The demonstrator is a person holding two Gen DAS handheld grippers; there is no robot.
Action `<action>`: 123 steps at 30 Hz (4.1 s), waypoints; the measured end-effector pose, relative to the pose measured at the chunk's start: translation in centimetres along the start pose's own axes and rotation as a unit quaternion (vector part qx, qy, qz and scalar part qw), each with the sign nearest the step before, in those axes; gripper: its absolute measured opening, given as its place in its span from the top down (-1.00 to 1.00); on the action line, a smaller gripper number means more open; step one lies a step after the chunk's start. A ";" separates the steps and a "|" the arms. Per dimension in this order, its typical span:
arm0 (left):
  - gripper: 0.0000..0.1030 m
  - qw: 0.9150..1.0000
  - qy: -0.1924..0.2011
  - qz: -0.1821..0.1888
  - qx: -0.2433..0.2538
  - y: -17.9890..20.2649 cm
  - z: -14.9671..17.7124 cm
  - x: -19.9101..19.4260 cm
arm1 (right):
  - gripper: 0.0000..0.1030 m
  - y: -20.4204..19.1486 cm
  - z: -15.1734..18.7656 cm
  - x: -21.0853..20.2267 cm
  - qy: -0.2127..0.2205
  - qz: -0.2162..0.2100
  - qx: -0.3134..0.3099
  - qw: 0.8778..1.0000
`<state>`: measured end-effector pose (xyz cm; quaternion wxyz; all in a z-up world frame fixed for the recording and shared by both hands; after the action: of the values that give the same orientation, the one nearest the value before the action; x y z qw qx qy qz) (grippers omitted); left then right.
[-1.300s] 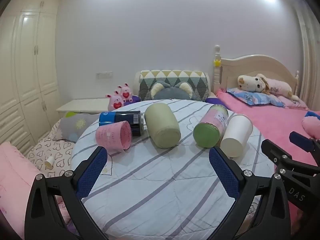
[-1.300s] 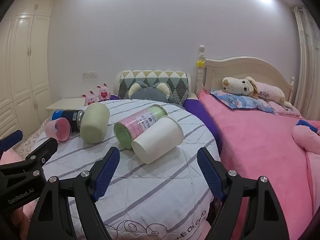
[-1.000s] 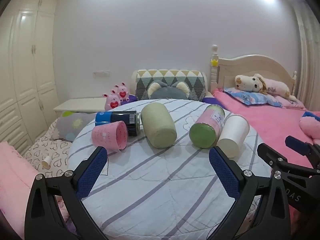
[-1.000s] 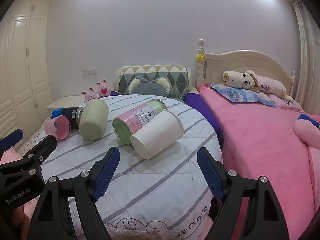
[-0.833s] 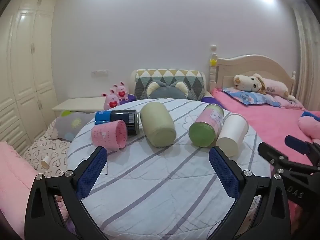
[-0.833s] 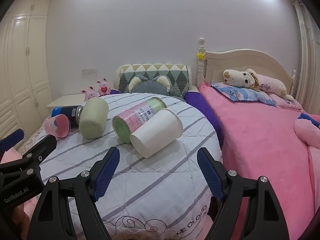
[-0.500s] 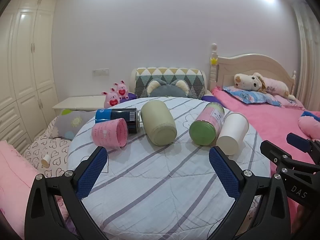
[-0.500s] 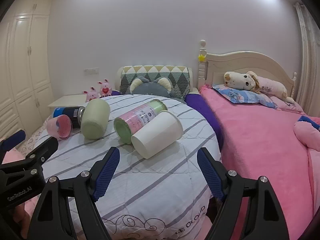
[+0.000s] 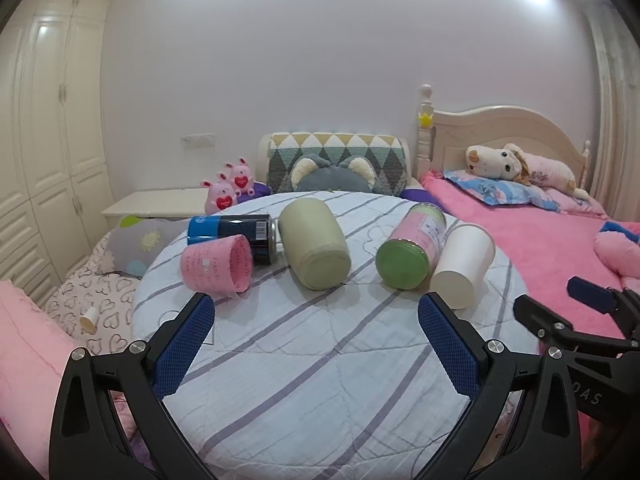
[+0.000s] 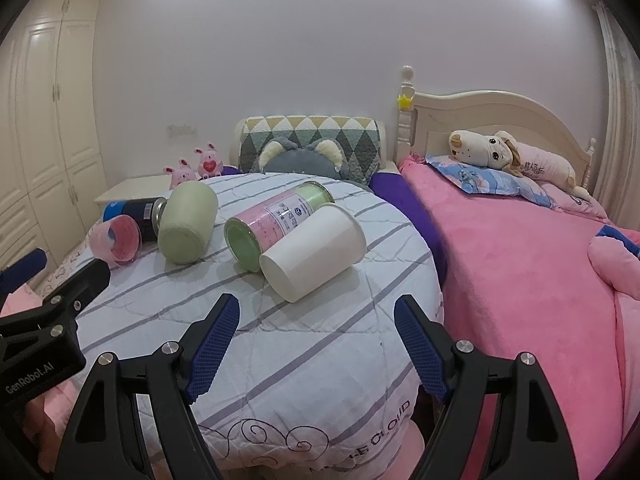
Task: Flip cup upright
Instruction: 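Move the right gripper toward the lying white paper cup, then close the right gripper around the white paper cup's body, then lift the white paper cup and rotate it rim-up with the right gripper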
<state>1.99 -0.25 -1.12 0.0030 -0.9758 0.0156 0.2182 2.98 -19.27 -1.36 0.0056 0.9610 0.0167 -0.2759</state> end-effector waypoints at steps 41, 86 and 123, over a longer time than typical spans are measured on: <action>-0.99 0.994 -0.052 0.080 0.057 -0.9 -3.4 5.5 | -0.57 1.4 -2.4 4.8 -0.059 0.058 0.141 0.986; -0.99 0.982 -0.148 0.076 0.084 0.1 -6.2 14.2 | -0.30 2.2 -4.7 12.9 -0.093 -0.041 0.239 0.966; -0.99 0.983 -0.180 0.019 -0.017 -9.4 1.5 7.1 | -0.31 -7.8 -0.4 5.3 -0.175 -0.089 0.035 0.980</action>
<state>8.07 8.94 -5.47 -0.0151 -0.9199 0.0291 0.3908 7.41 -11.34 -3.81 -0.0497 0.8922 0.0917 -0.4395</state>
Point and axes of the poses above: each gripper's, at about its wrist camera, not at the fingertips, and x roughly the way its jaws point, y to its right, z to its underside, the point moved 2 cm from there along x, roughly the way its jaws point, and after that the axes turned 1 degree about -z, right-handed, at the moved point
